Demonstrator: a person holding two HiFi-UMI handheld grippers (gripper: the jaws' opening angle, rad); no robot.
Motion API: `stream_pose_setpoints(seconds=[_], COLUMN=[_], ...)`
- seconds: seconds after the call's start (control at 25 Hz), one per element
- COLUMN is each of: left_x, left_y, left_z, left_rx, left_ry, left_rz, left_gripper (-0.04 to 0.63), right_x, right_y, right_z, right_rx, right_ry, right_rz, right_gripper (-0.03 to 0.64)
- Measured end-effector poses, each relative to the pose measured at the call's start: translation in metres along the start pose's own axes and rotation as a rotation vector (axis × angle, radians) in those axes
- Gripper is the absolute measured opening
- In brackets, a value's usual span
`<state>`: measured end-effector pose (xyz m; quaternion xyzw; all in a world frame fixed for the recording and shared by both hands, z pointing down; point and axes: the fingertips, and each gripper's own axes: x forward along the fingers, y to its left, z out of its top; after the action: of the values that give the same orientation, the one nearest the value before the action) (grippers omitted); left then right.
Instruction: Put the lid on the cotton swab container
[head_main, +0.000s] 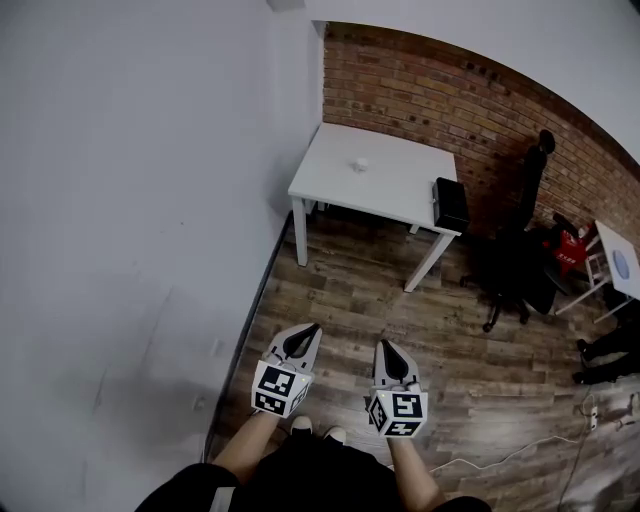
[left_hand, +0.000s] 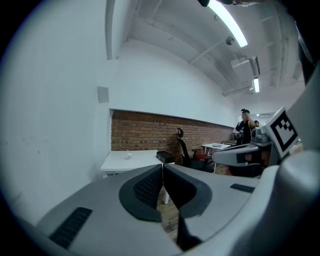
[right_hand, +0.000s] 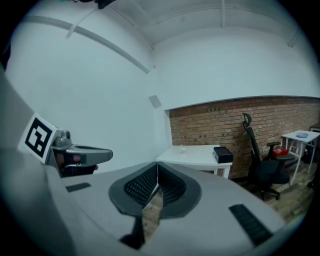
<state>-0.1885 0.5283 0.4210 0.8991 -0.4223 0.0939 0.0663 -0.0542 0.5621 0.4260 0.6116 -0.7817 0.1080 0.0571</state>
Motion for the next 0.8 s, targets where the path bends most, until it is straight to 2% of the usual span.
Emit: stream_pose_setpoints(seconds=[0.28,0.8], left_x=[0.003,0.011], left_y=[-0.009,-0.055], left_z=[0.000,-0.001], left_rx=[0.003,0.015], left_ry=[0.009,0.019], left_rz=[0.003,0.004], left_gripper=[0.015,0.015], right_x=[-0.006,-0.034], right_y=[-0.005,-0.036], right_z=[-0.007,-0.015], right_rx=[0.020,0.031], right_ry=[0.021,0.027], right_rz=[0.025,0.051], right_gripper=[0.021,0.021])
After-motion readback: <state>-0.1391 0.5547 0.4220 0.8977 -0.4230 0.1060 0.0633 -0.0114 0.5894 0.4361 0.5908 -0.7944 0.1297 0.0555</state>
